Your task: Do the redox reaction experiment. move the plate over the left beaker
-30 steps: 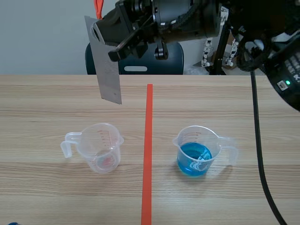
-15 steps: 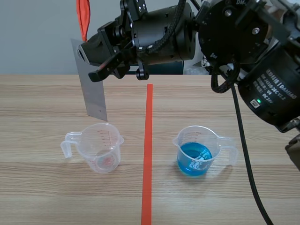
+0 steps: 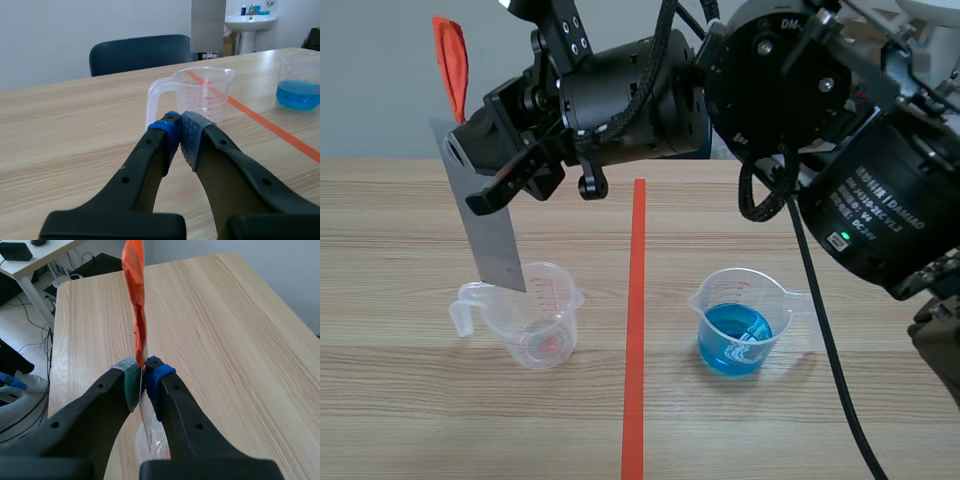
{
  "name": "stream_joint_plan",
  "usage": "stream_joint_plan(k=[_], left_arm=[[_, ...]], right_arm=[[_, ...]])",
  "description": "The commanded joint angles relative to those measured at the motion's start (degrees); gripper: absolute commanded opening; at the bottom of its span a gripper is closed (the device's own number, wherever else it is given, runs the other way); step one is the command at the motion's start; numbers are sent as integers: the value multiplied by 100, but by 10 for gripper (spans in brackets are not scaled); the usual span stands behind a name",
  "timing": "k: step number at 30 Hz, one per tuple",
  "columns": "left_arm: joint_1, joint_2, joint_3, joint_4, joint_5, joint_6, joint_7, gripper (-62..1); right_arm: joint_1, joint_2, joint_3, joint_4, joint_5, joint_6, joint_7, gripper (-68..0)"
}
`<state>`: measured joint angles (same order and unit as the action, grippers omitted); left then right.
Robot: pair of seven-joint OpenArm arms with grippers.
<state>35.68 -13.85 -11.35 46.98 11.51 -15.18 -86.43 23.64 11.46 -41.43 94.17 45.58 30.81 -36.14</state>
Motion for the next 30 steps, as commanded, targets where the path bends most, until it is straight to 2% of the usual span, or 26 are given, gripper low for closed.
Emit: stream_joint_plan(k=[1, 12, 14, 16, 17, 21, 22, 24, 30], left_arm=[[37, -57, -35, 44, -33, 0, -260, -582], [35, -66, -24, 44, 35, -55, -260, -581], [35, -66, -24, 44, 35, -133, -260, -559], [35, -66, -24, 44, 33, -133, -260, -473], [35, -66, -24, 44, 31, -131, -260, -410], [35, -63, -24, 44, 11, -133, -260, -122], [35, -63, -24, 44, 11, -133, -260, -81], [37, -63, -24, 44, 11, -133, -260, -50], [48, -63, -24, 44, 11, -131, -260, -50]], right_arm=[[114, -72, 59, 85, 61, 7, 44, -669], [116, -72, 59, 85, 66, 4, 96, -669], [116, -72, 59, 85, 66, 2, 98, -669], [116, -72, 59, 85, 66, -2, 96, -669], [116, -72, 59, 85, 66, -52, 92, -669], [116, -70, 59, 85, -83, -586, 94, -669], [116, -70, 59, 85, -114, -632, 96, -669], [116, -81, 59, 85, -146, -638, 96, -669], [116, -166, 46, 85, -273, -638, 52, -669]])
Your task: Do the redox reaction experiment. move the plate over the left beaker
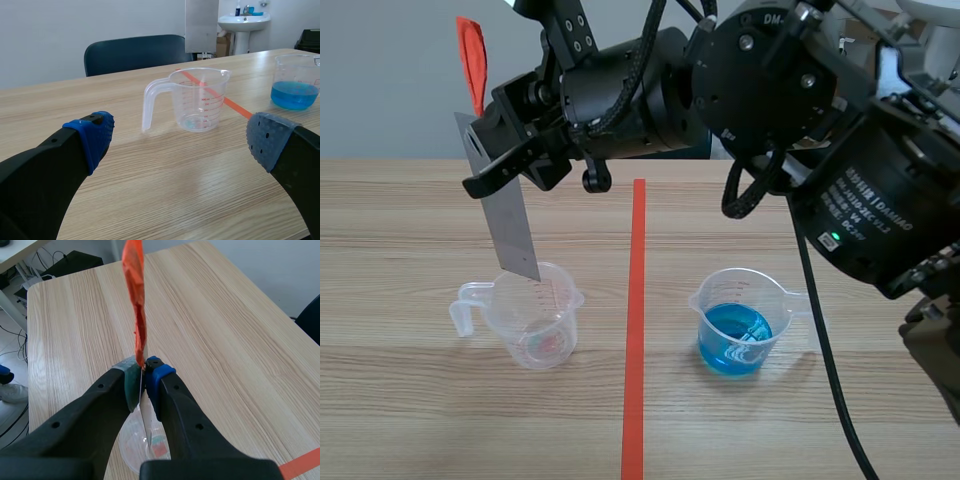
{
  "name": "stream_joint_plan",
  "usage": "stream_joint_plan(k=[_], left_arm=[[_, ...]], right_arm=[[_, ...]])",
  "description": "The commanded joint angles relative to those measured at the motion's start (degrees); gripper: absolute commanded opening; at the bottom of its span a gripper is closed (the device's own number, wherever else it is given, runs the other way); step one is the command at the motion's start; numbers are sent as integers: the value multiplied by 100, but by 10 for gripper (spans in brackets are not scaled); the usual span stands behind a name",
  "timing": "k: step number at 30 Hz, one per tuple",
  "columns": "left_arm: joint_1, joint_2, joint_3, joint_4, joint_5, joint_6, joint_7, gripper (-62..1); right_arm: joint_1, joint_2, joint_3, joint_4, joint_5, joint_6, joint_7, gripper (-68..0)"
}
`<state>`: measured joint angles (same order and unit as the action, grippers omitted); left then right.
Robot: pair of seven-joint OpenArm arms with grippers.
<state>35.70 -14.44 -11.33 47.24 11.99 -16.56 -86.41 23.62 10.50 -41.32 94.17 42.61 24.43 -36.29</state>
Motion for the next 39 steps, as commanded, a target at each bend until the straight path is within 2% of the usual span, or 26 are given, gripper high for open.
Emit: stream_joint_plan(k=[1, 39], left_arm=[[46, -4, -26, 17, -37, 7, -262, -50], [46, -7, -26, 162, -37, 7, -262, -50]], right_arm=[[118, -70, 22, 85, 22, 0, 68, -669], [118, -162, -55, 85, -151, 0, -22, -669]])
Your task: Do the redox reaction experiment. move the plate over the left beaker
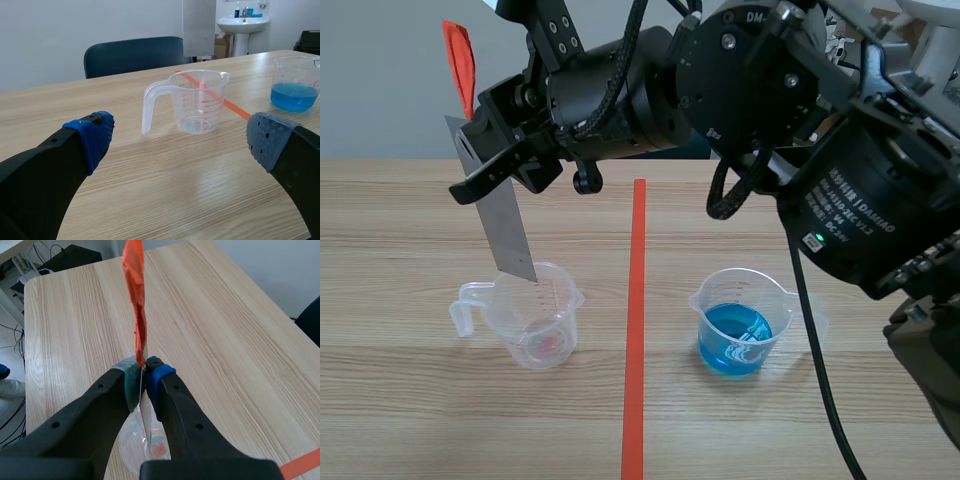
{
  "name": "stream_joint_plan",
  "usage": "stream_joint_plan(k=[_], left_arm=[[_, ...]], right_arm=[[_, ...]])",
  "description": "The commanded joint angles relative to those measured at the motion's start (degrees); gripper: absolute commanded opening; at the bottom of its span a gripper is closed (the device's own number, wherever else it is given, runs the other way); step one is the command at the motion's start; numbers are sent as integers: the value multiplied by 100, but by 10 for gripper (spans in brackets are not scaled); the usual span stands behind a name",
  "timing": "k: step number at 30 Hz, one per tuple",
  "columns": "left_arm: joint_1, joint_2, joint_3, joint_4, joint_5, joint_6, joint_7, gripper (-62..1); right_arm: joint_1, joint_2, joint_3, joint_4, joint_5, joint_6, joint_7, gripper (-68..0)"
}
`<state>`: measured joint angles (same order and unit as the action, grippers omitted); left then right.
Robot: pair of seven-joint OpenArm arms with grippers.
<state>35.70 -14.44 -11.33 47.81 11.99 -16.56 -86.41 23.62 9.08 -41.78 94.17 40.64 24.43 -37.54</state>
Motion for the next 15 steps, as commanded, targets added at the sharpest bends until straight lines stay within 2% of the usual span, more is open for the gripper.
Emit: stream_joint_plan(k=[1, 15], left_arm=[[46, -7, -26, 103, -37, 7, -262, -50], [46, -7, -26, 299, -66, 7, -262, -50]], right_arm=[[118, -20, -9, 85, 46, 0, 103, -669], [116, -17, -9, 85, 46, 0, 39, -669]])
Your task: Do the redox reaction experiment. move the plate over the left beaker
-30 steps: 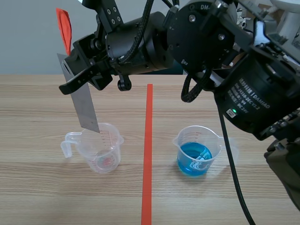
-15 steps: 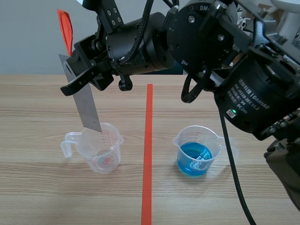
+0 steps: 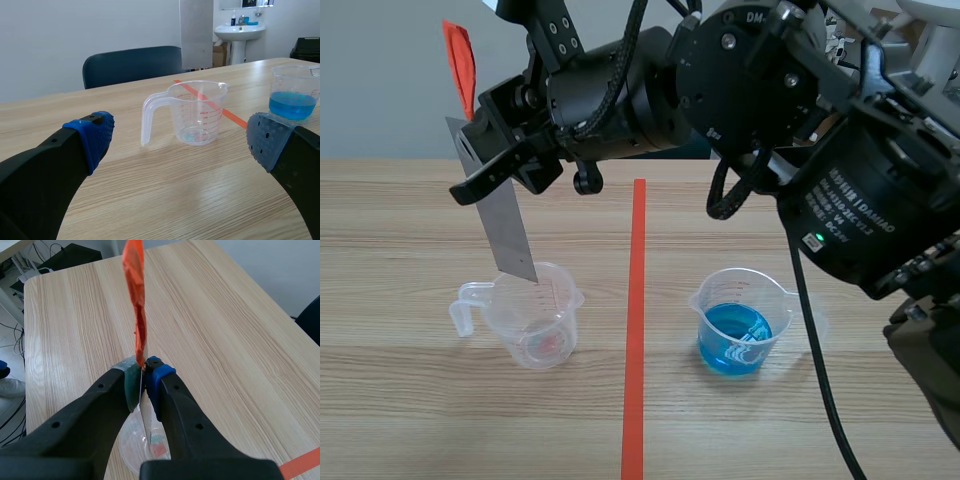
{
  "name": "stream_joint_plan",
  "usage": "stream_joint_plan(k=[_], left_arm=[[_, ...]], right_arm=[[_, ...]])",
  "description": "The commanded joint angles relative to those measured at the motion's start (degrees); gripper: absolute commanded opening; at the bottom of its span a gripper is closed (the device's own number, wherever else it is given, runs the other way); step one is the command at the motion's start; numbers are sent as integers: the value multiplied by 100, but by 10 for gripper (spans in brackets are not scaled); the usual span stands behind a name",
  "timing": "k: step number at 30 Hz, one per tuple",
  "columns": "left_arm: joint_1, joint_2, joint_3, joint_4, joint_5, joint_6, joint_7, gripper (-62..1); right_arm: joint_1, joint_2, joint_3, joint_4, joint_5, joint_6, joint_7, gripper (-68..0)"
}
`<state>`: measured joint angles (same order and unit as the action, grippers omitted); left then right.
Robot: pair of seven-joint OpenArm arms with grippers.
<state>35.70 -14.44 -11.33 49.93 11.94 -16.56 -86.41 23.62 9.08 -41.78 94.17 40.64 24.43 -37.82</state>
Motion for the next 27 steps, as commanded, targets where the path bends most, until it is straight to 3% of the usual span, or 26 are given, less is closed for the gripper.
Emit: stream_joint_plan(k=[1, 8, 14, 17, 27], left_arm=[[44, -7, -26, 96, -81, 7, -262, -50], [44, -4, -26, 240, -105, 7, -262, -50], [44, -4, -26, 291, -356, -39, -262, -50], [46, -4, -26, 348, -356, -254, -262, -50], [46, -7, -26, 389, -299, -267, -262, -50]], right_arm=[[116, -17, -9, 85, 46, 0, 68, -669], [116, -17, -9, 85, 46, 0, 48, -669], [114, -17, -9, 85, 44, 0, 2, -669], [114, -17, -9, 85, 44, 0, 0, -669], [114, -17, -9, 85, 42, 0, -44, -669]])
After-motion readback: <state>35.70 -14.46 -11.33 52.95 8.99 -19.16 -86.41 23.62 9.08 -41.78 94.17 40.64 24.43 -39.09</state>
